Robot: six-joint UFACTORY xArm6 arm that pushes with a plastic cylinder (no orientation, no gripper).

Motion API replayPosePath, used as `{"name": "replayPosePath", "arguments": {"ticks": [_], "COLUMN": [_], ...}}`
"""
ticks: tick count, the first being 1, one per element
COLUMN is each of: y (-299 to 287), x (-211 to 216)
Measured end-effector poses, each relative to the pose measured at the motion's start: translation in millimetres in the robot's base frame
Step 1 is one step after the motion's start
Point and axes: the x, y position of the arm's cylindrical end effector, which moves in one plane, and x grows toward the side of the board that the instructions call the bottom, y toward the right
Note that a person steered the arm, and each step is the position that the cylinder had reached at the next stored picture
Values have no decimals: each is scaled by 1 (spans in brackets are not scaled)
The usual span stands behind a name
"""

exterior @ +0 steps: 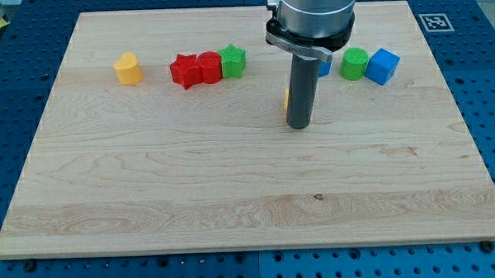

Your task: Push the yellow hexagon to the left side of the blue triangle

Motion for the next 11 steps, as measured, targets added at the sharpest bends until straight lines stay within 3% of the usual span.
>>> {"name": "replayPosePath", "arguments": {"ticks": [5, 9, 11], "y": [-1, 53, 36], "x": [-52, -52, -70]}}
